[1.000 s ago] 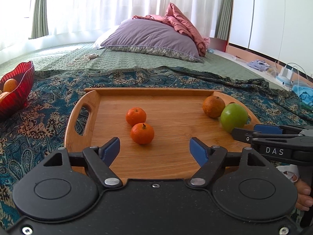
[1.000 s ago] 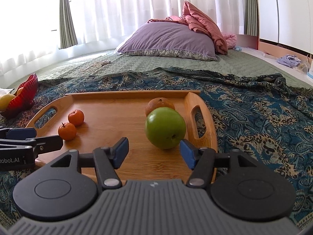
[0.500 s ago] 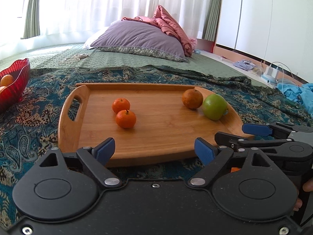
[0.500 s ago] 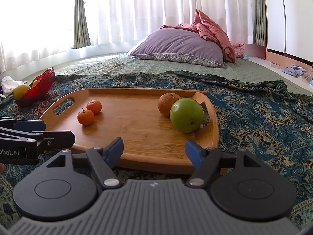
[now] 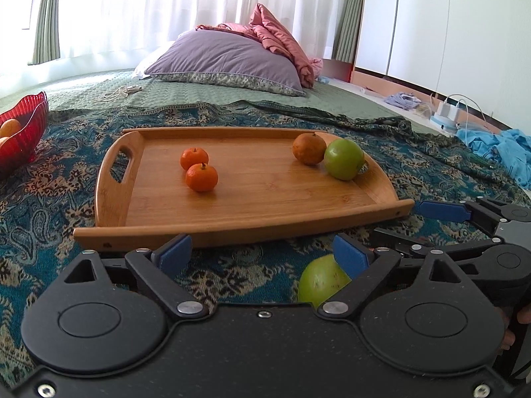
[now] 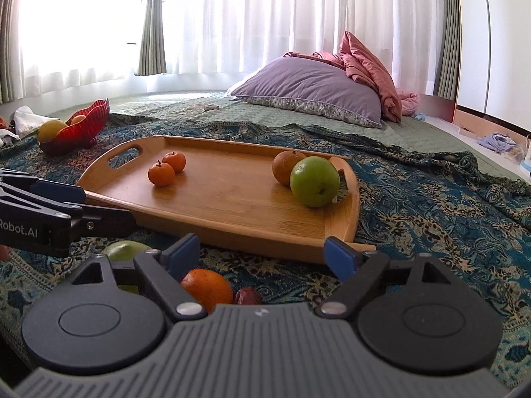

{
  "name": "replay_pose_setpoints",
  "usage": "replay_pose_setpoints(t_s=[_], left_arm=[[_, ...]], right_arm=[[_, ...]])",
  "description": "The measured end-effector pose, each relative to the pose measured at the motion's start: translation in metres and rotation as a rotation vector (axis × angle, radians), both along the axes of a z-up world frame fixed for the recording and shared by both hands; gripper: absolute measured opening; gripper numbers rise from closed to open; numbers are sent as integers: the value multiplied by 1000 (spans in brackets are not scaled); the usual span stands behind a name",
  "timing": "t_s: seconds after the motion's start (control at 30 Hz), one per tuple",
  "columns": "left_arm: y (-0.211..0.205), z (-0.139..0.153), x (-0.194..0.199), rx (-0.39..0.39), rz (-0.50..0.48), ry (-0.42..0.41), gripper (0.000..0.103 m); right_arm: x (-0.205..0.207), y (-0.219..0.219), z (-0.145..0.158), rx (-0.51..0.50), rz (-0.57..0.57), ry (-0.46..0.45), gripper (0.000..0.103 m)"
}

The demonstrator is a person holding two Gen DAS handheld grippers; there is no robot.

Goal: Organize fruits
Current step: 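Move both grippers back to the loose fruit beside the tray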

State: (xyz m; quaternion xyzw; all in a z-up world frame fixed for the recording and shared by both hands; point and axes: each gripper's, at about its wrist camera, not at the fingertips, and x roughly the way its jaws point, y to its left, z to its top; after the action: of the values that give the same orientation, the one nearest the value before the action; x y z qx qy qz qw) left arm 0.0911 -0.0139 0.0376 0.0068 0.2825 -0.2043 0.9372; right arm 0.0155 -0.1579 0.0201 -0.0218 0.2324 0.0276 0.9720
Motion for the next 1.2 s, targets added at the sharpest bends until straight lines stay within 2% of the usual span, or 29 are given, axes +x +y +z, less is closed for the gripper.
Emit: replay_pose_setpoints(t_s=[0.27,0.6,0.87,1.03,1.2], left_arm=[[3,-2,-12,-31,-1,-1,96],[-10,-8,-30,3,-60,-9,96],[-22,-17,-34,20,-69,-2,96],[-27,-22,-34,28,-59,-2,96],[-28,-25,-35,20,-55,6,95]], right_arm=[[-16,-3,-5,-18,-7,1,92],[-27,-12,-9,-4,-31,9,92],[-31,-21,-16,3,-88,16,92],[-30,-24,-18,-23,-153,13,83],[-30,-26,-22,-30,-170,23,74]])
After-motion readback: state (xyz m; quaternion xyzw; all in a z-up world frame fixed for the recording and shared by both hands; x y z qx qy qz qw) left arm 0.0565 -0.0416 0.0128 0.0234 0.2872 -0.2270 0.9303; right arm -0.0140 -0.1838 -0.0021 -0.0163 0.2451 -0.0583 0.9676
